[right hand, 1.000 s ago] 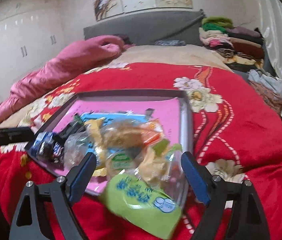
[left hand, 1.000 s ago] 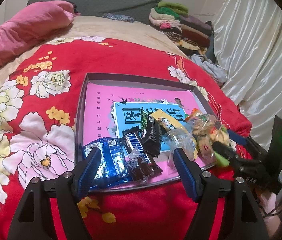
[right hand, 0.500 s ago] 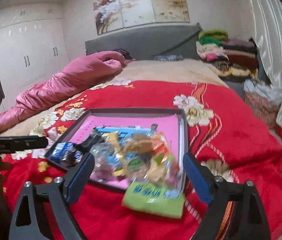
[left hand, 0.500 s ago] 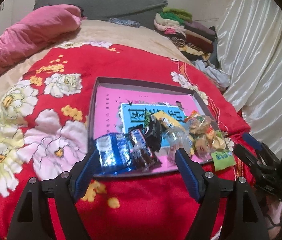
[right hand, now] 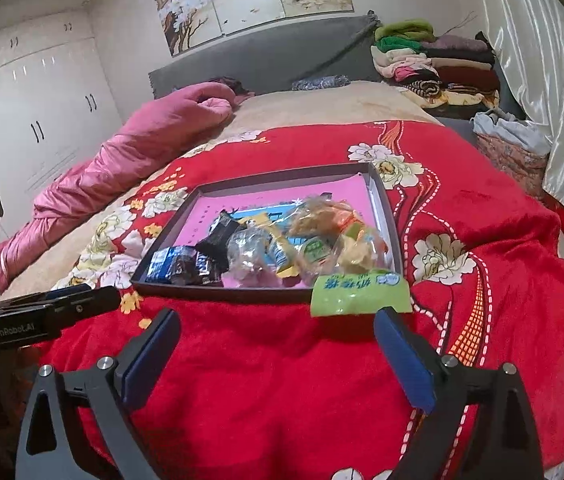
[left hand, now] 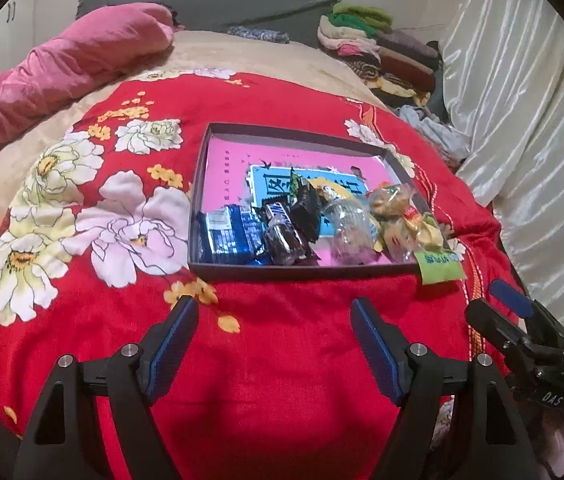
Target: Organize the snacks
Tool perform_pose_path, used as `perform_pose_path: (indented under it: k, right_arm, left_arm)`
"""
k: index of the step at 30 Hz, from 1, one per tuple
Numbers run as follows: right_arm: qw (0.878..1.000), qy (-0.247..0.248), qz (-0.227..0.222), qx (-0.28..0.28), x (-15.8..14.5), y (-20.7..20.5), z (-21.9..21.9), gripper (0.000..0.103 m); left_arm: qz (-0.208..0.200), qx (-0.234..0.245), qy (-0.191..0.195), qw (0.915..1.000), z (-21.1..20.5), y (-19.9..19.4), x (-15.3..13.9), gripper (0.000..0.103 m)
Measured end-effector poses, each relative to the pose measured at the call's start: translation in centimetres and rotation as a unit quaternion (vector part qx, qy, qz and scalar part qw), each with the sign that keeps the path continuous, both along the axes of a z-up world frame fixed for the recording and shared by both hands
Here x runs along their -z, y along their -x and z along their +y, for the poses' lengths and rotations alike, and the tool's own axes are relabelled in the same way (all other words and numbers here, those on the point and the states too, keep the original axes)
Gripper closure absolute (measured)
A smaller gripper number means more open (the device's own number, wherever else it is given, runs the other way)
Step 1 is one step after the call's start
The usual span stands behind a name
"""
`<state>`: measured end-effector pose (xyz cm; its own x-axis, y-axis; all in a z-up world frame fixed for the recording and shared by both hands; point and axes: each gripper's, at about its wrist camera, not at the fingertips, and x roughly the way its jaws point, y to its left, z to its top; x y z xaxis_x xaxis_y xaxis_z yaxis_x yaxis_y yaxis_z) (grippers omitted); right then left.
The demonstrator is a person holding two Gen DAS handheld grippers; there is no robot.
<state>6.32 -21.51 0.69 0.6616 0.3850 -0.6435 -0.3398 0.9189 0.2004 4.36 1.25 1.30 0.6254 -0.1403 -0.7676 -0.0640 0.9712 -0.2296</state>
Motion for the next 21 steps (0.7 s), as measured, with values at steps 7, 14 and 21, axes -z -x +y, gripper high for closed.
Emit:
perform_pose_path:
  k: [7,14,21]
  right_arm:
    - [1.000,0.027,0.005,-0.003,0.3,0.7,0.6,0.005]
    - [0.999,0.041,-0.002,-0.007,0.4,1.0,0.7,0.005]
    - [0.999,0.046,-0.004,-0.007,0.4,1.2,0.9,0.005]
  left_arm:
    - [0.010,0.004,-0.011,0.9999,-0.4,1.0,0.1,0.023]
    - [0.015,-0.002,-0.014,0.9998,0.0,1.5,0.1,0.023]
    - [0.020,-0.003,-0.011,0.9997,0.0,1.9,0.0,0.023]
